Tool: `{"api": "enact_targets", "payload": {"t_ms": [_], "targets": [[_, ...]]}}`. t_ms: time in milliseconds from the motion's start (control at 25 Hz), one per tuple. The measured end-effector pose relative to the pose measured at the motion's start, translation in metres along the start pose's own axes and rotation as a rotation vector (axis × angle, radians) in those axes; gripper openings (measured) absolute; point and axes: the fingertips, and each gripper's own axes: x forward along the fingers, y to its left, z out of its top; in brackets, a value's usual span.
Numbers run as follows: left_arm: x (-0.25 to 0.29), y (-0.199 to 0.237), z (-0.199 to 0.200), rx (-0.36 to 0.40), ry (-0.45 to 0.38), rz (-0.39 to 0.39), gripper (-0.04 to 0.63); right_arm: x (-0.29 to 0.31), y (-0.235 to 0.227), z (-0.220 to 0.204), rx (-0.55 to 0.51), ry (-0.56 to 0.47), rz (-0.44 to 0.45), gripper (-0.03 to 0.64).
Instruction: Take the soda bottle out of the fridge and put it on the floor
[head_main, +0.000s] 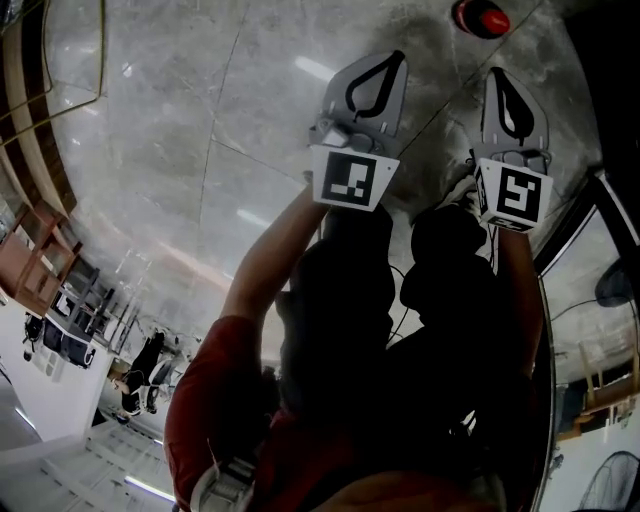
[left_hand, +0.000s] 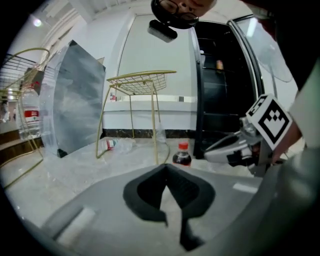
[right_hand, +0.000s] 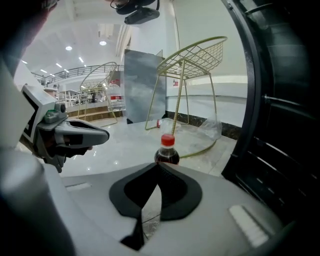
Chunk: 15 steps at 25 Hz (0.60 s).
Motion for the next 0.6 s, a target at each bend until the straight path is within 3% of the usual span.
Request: {"api": "enact_targets", "payload": {"t_ms": [280, 600], "targets": [[-0.048, 0.002, 0.109, -0.002, 0.037, 0.007, -0.002, -0.074, 0.007, 0.08, -0.018, 0.069, -0.006, 0.002], [-0.115, -0.002, 0.291, 0.001, 0.022, 0.012, -0.002, -0.19, -0.001, 0.235, -0.001, 0.066, -0.046, 0.002]]}}
